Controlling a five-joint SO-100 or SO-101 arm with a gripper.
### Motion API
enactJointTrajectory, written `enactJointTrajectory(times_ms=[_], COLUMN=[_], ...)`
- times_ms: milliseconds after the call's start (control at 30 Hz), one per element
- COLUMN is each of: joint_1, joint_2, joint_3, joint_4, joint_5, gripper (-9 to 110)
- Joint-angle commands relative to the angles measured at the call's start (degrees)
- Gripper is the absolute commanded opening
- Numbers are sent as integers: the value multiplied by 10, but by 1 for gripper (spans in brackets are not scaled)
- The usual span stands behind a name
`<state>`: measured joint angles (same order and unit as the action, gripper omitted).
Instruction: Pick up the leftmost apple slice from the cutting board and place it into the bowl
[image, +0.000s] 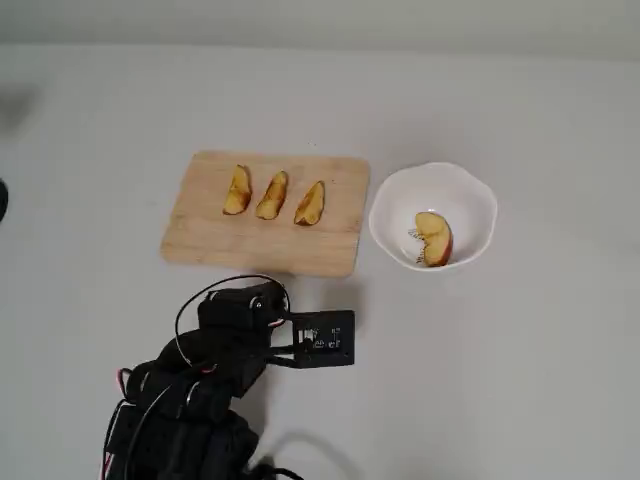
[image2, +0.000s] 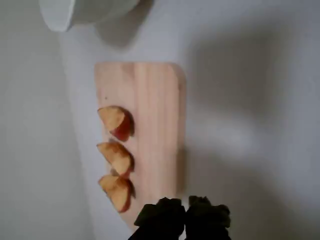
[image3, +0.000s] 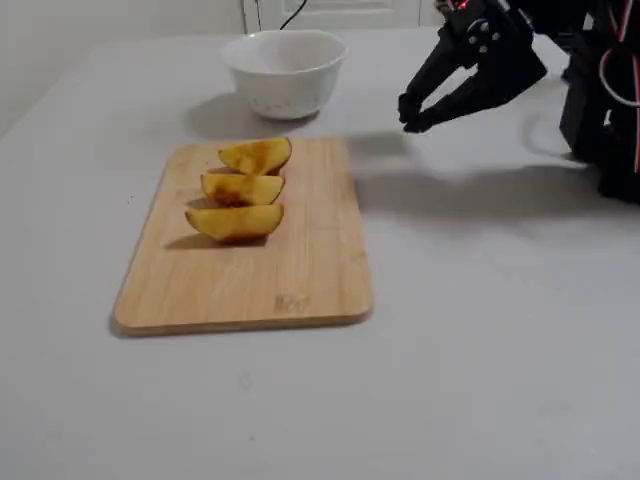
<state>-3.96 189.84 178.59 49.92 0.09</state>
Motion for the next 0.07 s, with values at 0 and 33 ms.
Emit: enactJointTrajectory(times_ms=[0, 33], joint_1=[5, 5], joint_2=[6, 6], joint_3=[-3, -3], joint_4=[-13, -13], joint_5=[3, 3], gripper=[0, 0])
